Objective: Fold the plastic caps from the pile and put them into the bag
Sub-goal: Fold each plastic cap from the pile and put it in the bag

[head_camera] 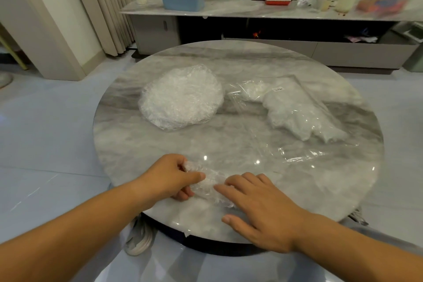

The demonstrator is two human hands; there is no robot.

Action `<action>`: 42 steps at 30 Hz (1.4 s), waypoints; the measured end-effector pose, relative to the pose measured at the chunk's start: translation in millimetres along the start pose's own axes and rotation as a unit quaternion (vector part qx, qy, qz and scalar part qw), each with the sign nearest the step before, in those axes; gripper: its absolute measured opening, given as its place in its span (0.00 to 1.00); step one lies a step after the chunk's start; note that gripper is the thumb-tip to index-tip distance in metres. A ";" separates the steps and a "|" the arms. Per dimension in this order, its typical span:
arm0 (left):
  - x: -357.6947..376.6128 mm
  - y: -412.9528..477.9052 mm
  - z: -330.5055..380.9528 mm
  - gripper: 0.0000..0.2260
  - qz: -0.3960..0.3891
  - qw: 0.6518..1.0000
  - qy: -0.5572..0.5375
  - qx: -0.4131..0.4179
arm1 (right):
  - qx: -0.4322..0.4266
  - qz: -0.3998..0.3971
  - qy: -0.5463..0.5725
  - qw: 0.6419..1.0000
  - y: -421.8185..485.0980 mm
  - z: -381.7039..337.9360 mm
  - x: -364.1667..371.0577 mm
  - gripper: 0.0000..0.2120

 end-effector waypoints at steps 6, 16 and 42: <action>8.2 2.2 9.1 0.10 0.005 0.997 0.007 0.074 | 0.038 0.093 -0.004 0.995 3.1 5.2 -21.8 0.23; 18.2 -2.7 10.1 0.09 -0.014 0.993 -0.095 0.068 | -0.018 0.001 0.028 0.999 7.0 -6.9 1.7 0.24; 53.2 -9.0 3.2 0.10 -0.146 0.970 -0.188 -0.055 | 0.011 0.084 -0.007 0.996 -17.1 4.9 -11.9 0.18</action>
Point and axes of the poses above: each hand's wrist, its own y-axis towards the middle knuckle, its own x-axis out of the palm, z = x × y, the point moved 9 cm from there along y, towards the middle knuckle, and after that the axes turned 14 degrees about -y, right-handed, at the moved point
